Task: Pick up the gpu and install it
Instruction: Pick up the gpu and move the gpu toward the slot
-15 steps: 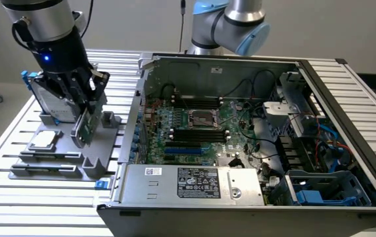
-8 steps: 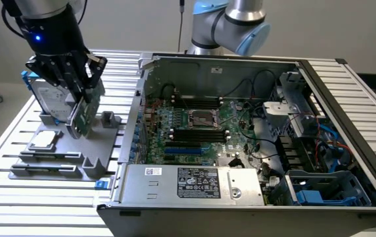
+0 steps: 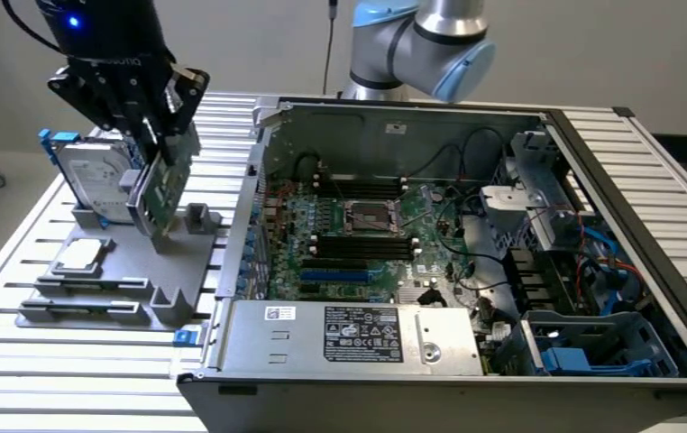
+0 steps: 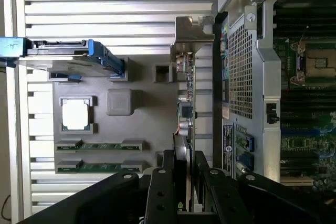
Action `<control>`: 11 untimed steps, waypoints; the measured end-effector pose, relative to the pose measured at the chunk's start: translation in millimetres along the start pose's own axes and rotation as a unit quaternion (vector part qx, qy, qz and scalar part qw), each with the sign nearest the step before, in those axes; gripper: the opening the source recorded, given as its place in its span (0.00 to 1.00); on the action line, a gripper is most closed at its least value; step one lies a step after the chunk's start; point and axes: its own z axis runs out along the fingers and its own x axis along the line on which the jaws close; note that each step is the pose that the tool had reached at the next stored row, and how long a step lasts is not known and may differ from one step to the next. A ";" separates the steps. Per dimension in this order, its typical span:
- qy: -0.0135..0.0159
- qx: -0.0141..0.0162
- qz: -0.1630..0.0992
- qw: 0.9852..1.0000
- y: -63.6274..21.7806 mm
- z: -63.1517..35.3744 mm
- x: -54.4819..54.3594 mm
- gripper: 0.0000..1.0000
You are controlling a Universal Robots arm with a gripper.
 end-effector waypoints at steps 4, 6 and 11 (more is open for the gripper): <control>0.003 -0.002 0.000 1.000 -1.1 -17.6 -14.6 0.27; 0.005 -0.003 0.000 1.000 -1.4 -25.3 -22.0 0.27; 0.012 -0.004 0.001 1.000 -1.7 -34.7 -42.8 0.27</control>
